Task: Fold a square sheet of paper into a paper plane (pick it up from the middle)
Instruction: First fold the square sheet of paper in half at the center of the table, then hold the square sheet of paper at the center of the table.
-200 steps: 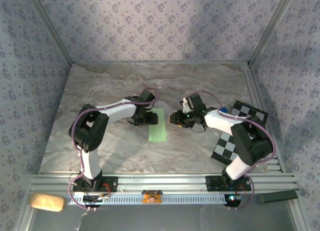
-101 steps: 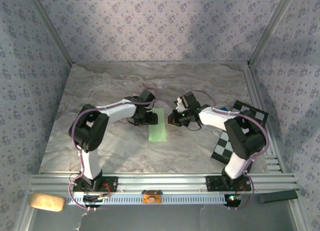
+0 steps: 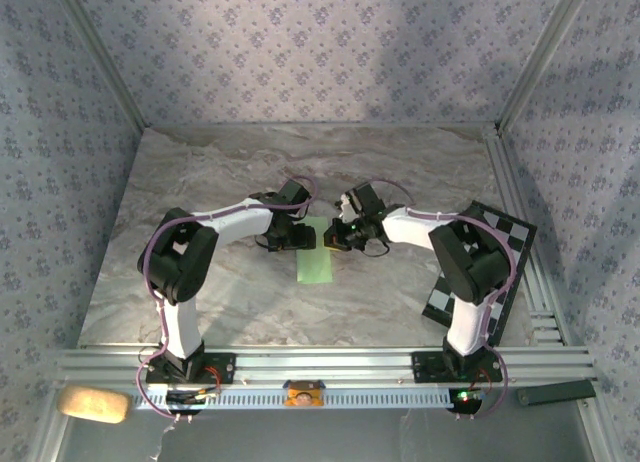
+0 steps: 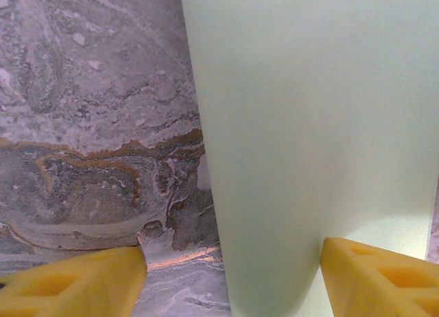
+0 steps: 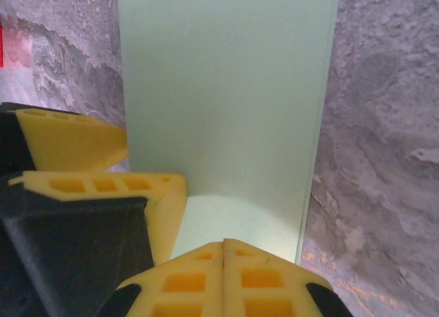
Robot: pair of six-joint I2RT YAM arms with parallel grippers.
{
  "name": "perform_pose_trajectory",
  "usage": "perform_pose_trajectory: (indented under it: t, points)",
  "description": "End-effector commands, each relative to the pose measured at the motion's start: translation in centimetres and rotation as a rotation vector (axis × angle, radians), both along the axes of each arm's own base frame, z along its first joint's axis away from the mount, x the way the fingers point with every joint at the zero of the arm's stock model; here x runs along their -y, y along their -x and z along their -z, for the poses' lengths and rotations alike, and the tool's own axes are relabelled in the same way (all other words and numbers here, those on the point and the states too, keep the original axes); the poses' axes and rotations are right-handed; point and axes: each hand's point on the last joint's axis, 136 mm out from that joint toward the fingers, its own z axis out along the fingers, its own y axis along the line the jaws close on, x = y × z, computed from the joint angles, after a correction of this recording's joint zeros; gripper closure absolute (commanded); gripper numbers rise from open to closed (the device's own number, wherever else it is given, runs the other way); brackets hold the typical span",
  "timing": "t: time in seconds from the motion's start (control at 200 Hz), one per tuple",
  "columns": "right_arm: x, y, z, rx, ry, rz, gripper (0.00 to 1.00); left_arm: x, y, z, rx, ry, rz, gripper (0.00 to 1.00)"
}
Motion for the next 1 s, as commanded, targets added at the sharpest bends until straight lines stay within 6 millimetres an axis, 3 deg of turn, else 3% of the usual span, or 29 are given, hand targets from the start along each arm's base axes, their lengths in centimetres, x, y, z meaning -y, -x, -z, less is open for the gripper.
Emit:
perform_pose_trajectory:
  t: [0.0, 0.67, 0.88, 0.995]
  points:
    - [-0.8, 0.2, 0.2, -0.035, -0.005, -0.011, 0.98, -0.8, 0.5, 3.9, -0.047, -0.056, 0.003, 0.29]
    - [-1.7, 0.2, 1.2, -0.063, -0.005, -0.034, 0.98, -0.7, 0.8, 4.3, -0.056, -0.051, 0.008, 0.29]
    - [-0.7, 1.2, 3.2, -0.096, 0.072, -0.036, 0.98, -0.5, 0.8, 4.2, -0.055, -0.046, 0.009, 0.29]
    - [1.1, 2.1, 4.6, -0.098, 0.181, -0.051, 0.98, -0.6, 0.8, 4.2, -0.055, -0.047, 0.006, 0.29]
